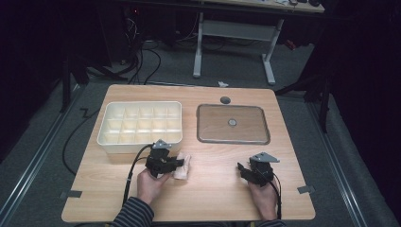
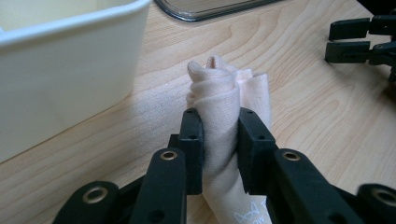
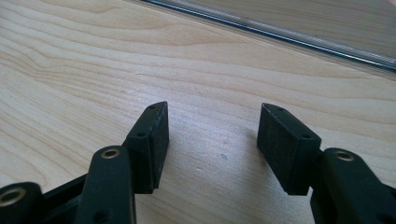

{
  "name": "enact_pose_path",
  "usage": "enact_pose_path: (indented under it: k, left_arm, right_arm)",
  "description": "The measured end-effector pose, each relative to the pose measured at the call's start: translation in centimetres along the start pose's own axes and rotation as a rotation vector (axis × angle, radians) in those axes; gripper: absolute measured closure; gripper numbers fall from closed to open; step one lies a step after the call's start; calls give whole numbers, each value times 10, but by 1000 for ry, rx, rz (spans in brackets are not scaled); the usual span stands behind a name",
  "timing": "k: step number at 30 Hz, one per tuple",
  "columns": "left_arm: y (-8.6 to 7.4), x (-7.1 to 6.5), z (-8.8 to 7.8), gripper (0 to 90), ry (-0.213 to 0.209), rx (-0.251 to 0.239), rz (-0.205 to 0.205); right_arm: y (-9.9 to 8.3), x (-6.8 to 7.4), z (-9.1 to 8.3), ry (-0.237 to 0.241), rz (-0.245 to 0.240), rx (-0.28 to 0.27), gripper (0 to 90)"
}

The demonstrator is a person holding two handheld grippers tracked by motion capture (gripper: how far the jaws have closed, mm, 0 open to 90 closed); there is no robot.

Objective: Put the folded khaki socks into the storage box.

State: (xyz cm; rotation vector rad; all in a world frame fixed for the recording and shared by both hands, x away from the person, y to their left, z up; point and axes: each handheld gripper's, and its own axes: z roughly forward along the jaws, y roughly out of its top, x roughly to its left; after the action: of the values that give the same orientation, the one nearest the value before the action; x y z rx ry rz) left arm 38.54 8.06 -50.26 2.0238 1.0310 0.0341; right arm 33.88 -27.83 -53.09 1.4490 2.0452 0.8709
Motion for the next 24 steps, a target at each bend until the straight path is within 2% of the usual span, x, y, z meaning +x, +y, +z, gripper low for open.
enact_pose_path:
  k: [5, 15, 24]
  left_arm:
    - [0, 2, -6, 742, -11, -6, -2]
    - [5, 2, -23, 742, -4, -30, 14]
    - [5, 8, -37, 741, 0, -61, 1]
  right_arm:
    - [0, 0, 0, -2, -1, 0, 434]
    - [0, 0, 0, 0, 1, 2, 431]
    - [0, 0, 0, 0, 1, 2, 431]
